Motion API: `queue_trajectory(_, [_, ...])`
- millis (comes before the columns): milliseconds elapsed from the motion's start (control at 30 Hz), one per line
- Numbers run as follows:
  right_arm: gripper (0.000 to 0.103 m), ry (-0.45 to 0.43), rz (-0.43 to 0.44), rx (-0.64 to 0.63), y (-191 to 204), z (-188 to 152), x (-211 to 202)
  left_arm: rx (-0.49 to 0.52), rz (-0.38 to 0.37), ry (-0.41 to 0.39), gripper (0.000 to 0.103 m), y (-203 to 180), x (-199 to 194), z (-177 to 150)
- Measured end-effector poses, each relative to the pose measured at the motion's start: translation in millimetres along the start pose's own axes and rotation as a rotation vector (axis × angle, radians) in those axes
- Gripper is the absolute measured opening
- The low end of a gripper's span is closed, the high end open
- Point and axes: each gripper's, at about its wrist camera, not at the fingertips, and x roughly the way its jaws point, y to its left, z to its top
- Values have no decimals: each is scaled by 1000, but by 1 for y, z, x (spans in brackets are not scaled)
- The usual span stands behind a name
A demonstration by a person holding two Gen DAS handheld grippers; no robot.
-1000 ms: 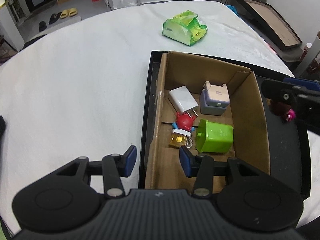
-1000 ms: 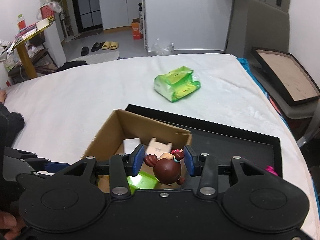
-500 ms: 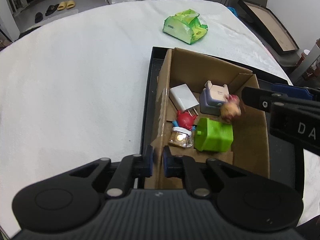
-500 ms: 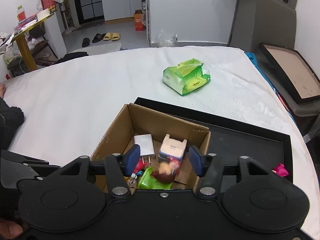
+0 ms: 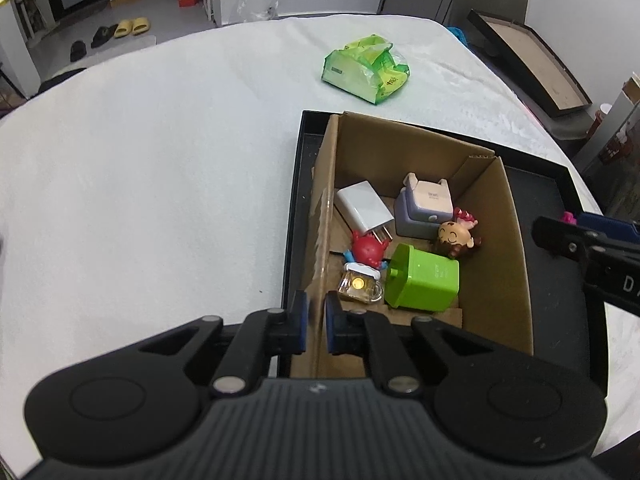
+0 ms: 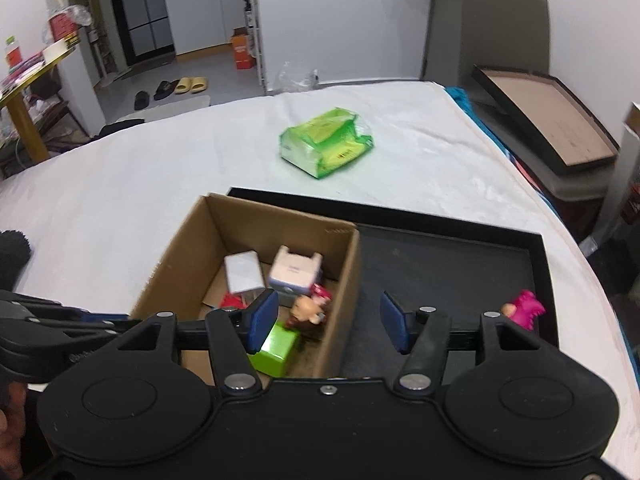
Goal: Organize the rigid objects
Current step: 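Carry the brown-haired doll into the box and release it, then move the right tool to the pink dinosaur toy and grasp it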
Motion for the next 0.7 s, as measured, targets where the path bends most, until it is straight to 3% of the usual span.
queue_trajectory(700, [58, 4, 27, 104, -53, -35, 2, 42, 103, -21, 9, -19, -5, 0])
